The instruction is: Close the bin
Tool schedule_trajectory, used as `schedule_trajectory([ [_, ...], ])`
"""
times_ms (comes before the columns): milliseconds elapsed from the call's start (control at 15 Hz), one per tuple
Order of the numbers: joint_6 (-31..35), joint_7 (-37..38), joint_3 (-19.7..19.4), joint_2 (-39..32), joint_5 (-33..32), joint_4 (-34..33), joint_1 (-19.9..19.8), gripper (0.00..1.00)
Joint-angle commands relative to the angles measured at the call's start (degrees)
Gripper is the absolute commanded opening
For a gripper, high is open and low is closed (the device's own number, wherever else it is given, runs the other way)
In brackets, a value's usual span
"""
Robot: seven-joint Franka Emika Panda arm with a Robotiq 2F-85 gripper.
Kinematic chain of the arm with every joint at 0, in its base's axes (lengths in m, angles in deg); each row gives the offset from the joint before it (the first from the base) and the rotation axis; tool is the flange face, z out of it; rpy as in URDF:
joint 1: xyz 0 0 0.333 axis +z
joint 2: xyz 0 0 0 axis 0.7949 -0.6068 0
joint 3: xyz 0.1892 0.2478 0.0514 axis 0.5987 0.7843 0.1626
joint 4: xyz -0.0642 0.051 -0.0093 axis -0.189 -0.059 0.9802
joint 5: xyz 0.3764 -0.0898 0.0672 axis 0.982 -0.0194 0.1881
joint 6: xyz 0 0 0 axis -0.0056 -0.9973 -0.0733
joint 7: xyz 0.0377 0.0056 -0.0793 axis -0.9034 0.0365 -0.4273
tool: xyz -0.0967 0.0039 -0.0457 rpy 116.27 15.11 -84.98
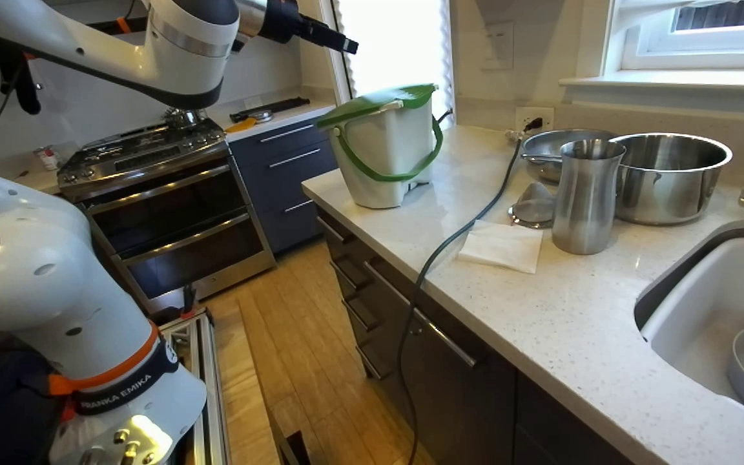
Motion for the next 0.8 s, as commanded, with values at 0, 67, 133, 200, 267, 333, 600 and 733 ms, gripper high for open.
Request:
schedule_trajectory([
  [0,-7.06,-2.51,-3.96,2.96,2.51,-0.44,6.75,1.00],
  [67,-8.15,-2.79,-4.44,3.61,2.87,-0.70,7.63,1.00],
  [133,-8.88,-2.90,-4.71,4.23,2.93,-1.00,8.05,1.00],
  [200,-9.77,-3.21,-5.16,4.79,3.21,-1.35,8.80,1.00],
  [267,-10.36,-3.29,-5.34,5.34,3.22,-1.59,9.02,1.00],
  [333,-10.73,-3.26,-5.33,5.90,2.95,-1.78,8.96,1.00],
  [600,-8.21,-2.55,-3.48,4.91,3.56,-1.82,6.42,1.00],
  [733,-8.27,-2.56,-3.50,4.98,3.57,-1.81,6.46,1.00],
])
